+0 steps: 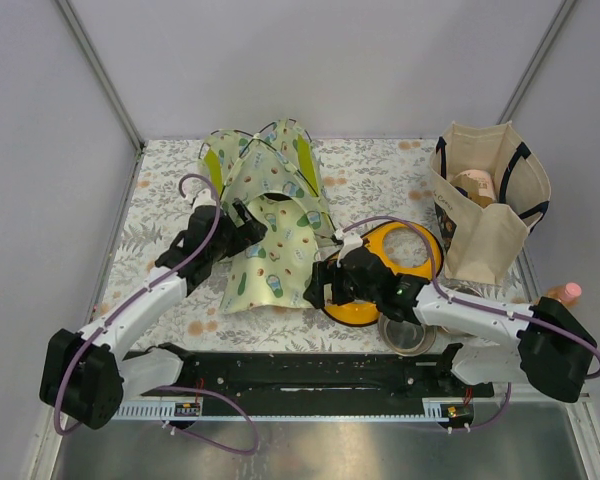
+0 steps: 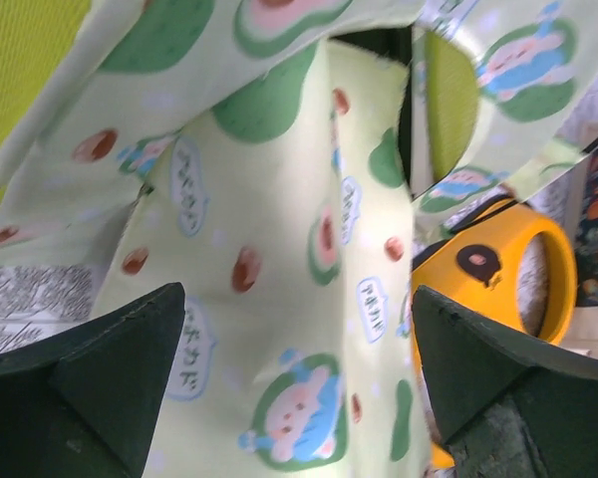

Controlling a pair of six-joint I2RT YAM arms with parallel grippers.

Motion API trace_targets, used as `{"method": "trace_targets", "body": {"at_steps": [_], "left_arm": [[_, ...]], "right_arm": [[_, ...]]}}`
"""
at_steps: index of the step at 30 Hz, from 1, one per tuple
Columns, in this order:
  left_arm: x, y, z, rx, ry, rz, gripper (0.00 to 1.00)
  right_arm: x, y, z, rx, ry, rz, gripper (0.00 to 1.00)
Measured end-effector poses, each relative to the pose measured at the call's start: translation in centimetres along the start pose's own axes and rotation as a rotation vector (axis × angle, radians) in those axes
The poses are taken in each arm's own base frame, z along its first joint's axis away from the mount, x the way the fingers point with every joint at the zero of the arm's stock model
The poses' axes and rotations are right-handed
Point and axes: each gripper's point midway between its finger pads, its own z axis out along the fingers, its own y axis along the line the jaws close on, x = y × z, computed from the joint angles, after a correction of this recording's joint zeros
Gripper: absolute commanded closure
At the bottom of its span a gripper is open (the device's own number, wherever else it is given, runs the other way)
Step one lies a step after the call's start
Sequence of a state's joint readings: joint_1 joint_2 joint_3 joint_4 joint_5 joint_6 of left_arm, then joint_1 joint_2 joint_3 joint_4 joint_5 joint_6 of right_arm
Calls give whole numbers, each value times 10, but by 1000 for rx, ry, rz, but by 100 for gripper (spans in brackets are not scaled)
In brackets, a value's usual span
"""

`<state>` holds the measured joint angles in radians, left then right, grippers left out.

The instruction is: Set up the pet tent

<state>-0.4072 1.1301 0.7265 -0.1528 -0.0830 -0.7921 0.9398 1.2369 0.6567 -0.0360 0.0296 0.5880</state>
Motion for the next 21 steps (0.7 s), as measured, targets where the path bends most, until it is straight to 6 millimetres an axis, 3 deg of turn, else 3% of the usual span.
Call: {"method": "trace_targets", "body": {"at_steps": [7,13,15,18,21], "left_arm": [[24,25,-10,-58,71,56,1],[39,24,-20,-3,118,101,5],[45,23,-20,10,145,110,15],[54,22,-17,20,181,118,50],[63,27,-11,2,222,123,77]], "right_arm": [[-2,17,-8,-82,-1,-19,11],[11,37,-11,-188,43,-58,17],[21,41,-7,-205,75,-74,18],[42,41,1,-201,138,-91,20],[59,36,10,-178,190,-97,22]]}}
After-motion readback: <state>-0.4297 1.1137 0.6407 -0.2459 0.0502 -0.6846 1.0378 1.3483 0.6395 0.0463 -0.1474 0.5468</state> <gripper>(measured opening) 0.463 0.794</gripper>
